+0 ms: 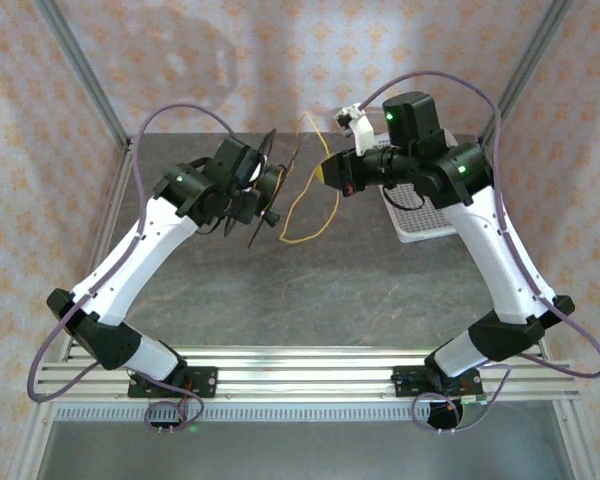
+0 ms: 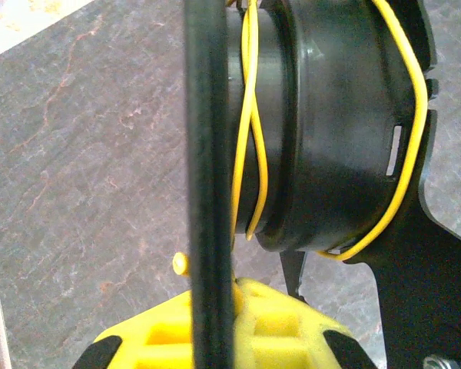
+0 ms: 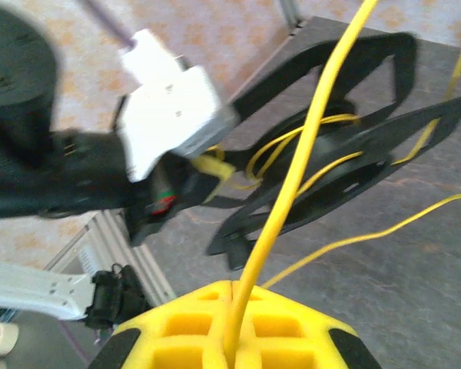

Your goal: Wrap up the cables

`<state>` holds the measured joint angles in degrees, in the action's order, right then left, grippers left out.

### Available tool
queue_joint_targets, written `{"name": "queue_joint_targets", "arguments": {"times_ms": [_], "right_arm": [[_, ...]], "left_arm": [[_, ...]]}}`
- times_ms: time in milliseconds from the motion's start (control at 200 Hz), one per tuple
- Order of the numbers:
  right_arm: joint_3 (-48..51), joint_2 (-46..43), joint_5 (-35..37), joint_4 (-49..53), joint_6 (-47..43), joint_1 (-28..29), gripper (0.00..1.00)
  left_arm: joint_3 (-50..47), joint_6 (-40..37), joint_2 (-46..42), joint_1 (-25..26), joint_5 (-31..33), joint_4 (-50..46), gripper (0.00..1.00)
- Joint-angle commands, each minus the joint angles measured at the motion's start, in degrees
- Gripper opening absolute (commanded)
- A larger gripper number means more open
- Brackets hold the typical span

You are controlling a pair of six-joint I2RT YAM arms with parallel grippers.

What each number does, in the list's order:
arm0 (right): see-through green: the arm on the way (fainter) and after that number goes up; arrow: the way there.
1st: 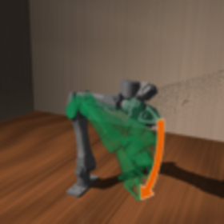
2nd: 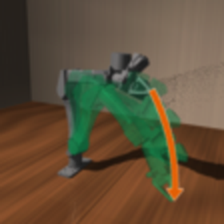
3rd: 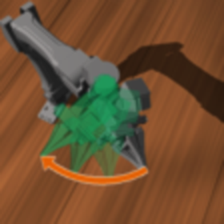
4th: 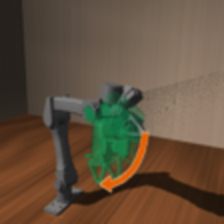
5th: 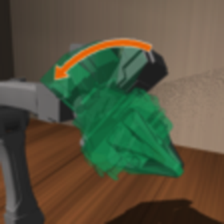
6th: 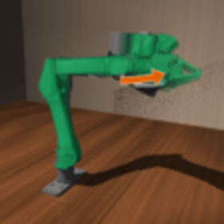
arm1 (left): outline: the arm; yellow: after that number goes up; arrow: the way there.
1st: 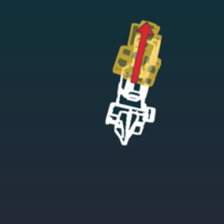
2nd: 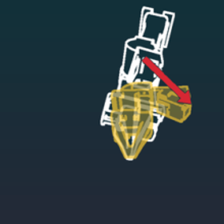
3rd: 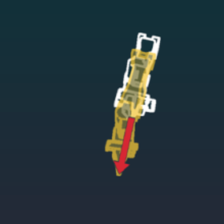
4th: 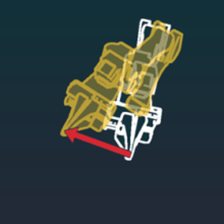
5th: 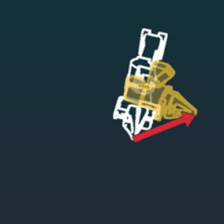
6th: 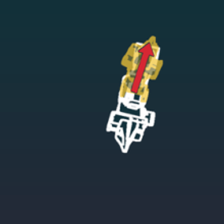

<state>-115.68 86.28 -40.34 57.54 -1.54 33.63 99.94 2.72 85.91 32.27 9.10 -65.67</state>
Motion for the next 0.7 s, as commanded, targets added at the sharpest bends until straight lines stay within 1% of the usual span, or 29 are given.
{"name": "queue_joint_targets", "arguments": {"times_ms": [0,180,250,345,455,556,691], "right_arm": [[0.15,-1.50,-1.31,-1.82,0.50,3.35,0.00],[5.17,-0.85,-1.11,-2.93,-1.54,13.03,0.00],[6.91,0.18,-1.06,-2.61,-2.63,15.71,0.00],[9.25,1.74,-1.95,-2.87,-3.09,17.19,0.00],[11.71,3.51,-1.73,-2.87,-3.25,17.53,0.00],[13.26,5.03,0.05,-2.96,-2.86,17.60,0.00],[13.96,7.25,-0.17,-3.58,-2.47,17.89,0.00]], "left_arm": [[3.02,3.10,0.00,0.13,4.62,4.93,0.00],[7.29,7.68,2.95,-2.94,5.83,4.23,0.00],[8.07,10.22,3.30,-4.90,4.76,5.24,0.00],[7.97,12.95,2.82,-7.04,2.78,7.55,0.00],[7.91,14.74,2.44,-8.55,0.50,9.58,0.00],[7.35,15.92,2.04,-9.39,-1.30,10.98,0.00],[4.79,16.98,0.90,-10.29,-3.64,13.35,0.00]]}}
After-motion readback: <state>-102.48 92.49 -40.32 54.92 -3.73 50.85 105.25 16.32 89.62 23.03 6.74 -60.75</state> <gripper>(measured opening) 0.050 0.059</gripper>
